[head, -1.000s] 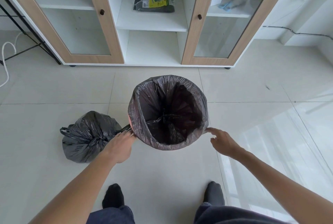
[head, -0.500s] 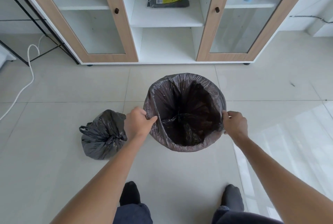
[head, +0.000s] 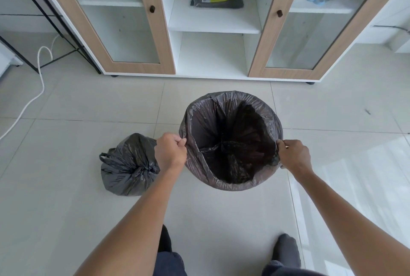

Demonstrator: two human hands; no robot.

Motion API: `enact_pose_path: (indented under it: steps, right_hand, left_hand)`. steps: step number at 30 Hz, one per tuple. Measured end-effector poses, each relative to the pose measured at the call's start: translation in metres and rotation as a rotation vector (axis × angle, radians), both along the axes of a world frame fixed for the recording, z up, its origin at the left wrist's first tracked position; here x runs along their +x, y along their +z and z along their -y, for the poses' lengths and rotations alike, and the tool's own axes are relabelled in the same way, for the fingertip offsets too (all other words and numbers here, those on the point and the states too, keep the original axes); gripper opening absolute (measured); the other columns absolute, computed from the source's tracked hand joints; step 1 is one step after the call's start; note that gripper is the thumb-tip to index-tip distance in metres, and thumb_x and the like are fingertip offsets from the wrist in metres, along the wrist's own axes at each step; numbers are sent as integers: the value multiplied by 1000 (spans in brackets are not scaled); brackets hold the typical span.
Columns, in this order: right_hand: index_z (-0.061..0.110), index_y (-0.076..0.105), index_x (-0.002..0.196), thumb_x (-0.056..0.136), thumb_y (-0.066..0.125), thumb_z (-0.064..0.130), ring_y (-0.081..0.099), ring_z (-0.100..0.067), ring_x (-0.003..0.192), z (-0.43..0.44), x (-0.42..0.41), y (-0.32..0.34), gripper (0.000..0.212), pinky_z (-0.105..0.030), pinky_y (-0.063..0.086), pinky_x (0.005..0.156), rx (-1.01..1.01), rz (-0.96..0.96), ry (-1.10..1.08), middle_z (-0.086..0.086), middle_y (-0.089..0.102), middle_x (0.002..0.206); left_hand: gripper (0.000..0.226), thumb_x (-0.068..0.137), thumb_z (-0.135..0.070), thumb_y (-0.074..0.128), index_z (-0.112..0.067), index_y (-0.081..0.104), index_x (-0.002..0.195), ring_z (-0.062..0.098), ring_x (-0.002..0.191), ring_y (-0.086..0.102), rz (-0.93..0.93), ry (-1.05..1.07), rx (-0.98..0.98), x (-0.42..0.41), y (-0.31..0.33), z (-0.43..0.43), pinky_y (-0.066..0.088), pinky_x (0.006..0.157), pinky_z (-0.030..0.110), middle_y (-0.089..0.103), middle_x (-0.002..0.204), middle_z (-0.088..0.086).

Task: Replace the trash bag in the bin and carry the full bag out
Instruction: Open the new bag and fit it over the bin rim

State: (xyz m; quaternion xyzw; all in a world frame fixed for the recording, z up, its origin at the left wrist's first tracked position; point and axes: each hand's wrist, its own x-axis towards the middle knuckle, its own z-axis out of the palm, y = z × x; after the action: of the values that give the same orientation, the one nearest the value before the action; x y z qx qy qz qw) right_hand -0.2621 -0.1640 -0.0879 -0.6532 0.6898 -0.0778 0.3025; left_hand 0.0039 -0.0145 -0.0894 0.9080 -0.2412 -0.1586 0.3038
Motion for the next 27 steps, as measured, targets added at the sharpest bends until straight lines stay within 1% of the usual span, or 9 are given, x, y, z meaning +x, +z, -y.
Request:
enact_pose_path:
  steps: [2,4,8,12,16,19,21,24,27]
  right_hand:
    - [7,67,72,98,46,34,68,-30,49,1,0,3,42,-38,57,68,14,-5,10,-15,69,64]
    - [5,67,75,98,46,33,68,-28,47,2,0,3,43,-36,57,66,23,-24,30,-15,69,64]
    - [5,65,80,98,45,30,67,-26,44,2,2,3,37,-35,58,64,55,-28,31,-15,70,67]
    - [2,60,80,98,42,28,60,-16,31,4,6,2,36,-27,48,54,96,-56,51,-15,67,65]
    - [3,59,85,99,39,28,66,-23,39,6,10,4,35,-34,57,66,132,-55,76,-18,70,71]
    - [3,59,91,99,39,28,70,-31,48,10,11,6,33,-45,60,71,186,-31,80,-18,70,78]
    - [3,61,94,99,42,30,72,-33,56,12,7,7,33,-47,61,71,256,72,58,-17,68,82]
    - [3,65,101,102,40,41,70,-28,70,11,-6,7,45,-40,62,67,445,366,-45,-15,64,86]
    - [9,65,104,103,27,49,67,-28,76,9,-15,-1,54,-38,59,72,611,587,-230,-14,65,90]
  left_hand:
    - [41,94,-22,64,-2,54,59,32,62,65,-7,8,18,5,-10,-2,47,56,33,65,64,13]
    - [41,97,-21,57,-6,45,60,37,72,66,-59,60,30,10,-16,-2,47,56,36,68,76,16]
    - [36,99,-16,53,-7,51,64,38,85,68,-253,219,19,18,-20,3,56,73,43,73,101,16]
    - [24,100,-10,47,-2,69,104,20,71,61,-543,361,-109,26,-26,4,60,78,48,66,125,8]
    - [14,101,-16,50,-12,63,104,24,74,60,-637,358,-112,30,-32,0,59,78,50,67,114,17]
    - [16,101,-10,46,-12,61,106,23,65,51,-584,235,-39,31,-40,-4,51,56,32,61,98,13]
    - [19,100,-3,43,-12,59,106,20,57,44,-515,156,-3,31,-44,-4,41,47,28,57,92,12]
    - [17,100,-3,45,-10,59,106,21,58,50,-464,75,31,33,-46,-1,49,52,32,58,86,10]
    - [16,98,-5,51,-3,63,108,22,66,59,-542,116,39,39,-51,-3,53,47,30,66,96,16]
